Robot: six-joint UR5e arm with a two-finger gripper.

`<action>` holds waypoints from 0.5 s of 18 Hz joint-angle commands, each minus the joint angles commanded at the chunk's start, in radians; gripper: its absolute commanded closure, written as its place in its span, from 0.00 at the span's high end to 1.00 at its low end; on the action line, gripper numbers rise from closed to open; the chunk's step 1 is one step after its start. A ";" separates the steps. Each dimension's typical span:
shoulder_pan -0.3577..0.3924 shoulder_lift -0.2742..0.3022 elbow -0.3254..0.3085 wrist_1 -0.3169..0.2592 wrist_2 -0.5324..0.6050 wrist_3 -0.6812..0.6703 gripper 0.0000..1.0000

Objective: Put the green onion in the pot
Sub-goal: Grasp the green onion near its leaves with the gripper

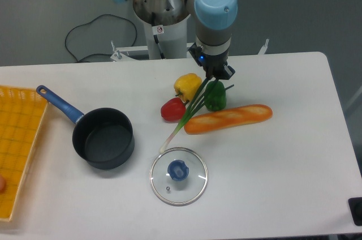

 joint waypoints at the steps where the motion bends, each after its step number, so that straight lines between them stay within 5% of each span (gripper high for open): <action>1: 0.000 0.000 0.000 0.002 0.000 0.000 0.08; 9: -0.015 0.020 0.008 -0.041 -0.002 -0.002 0.08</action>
